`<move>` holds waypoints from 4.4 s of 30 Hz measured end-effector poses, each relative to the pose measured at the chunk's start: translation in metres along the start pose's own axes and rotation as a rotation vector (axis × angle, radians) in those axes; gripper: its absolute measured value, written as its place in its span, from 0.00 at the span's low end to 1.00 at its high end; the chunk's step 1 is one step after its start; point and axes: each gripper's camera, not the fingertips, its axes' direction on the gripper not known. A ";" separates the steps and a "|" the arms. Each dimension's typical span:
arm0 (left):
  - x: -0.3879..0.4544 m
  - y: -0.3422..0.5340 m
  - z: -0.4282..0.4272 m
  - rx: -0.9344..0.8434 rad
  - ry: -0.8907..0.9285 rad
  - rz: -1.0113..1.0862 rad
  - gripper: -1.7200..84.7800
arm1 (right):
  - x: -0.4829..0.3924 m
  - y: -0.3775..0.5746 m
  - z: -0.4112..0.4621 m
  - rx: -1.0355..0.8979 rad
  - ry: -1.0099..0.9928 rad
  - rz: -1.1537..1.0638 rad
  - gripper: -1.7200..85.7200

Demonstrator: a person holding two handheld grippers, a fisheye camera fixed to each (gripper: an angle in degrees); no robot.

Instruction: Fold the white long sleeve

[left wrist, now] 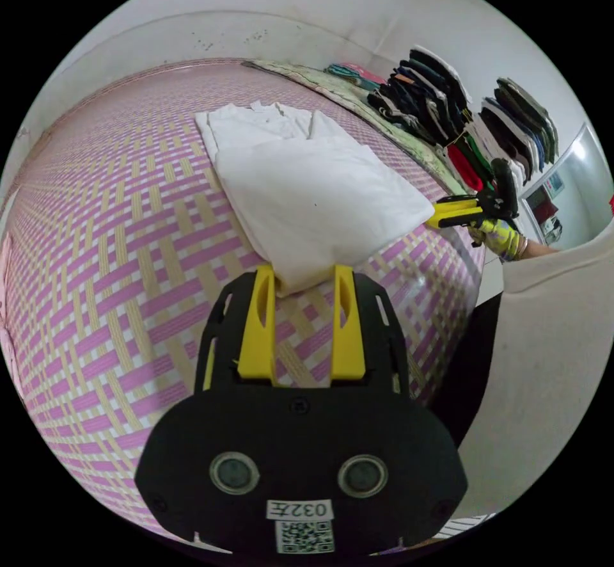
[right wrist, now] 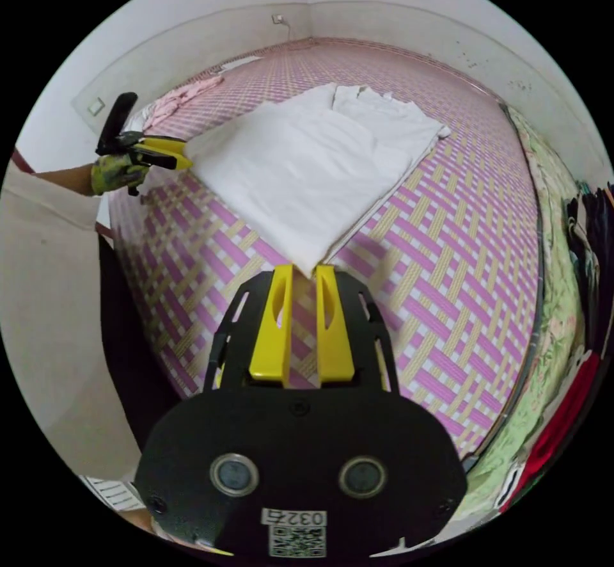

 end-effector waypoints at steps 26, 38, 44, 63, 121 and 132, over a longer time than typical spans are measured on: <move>-0.066 0.003 -0.174 -0.098 0.756 -0.140 0.02 | 0.045 0.051 -0.136 0.114 -0.536 0.192 0.01; -0.208 -0.155 -0.119 -0.087 0.802 -0.372 0.02 | 0.213 -0.004 -0.066 0.263 -0.627 0.348 0.01; -0.266 -0.190 -0.052 -0.189 0.785 -0.526 0.03 | 0.288 -0.036 0.017 0.140 -0.628 0.472 0.02; -0.232 -0.200 0.001 0.058 0.502 -0.440 0.01 | 0.311 -0.014 0.141 0.225 -0.635 0.525 0.01; -0.077 -0.025 0.015 0.097 0.840 -0.687 0.15 | 0.215 0.261 0.070 0.235 -0.713 0.974 0.11; -0.182 -0.136 0.008 -0.027 0.716 -0.768 0.18 | 0.211 0.239 0.067 0.200 -0.804 1.033 0.14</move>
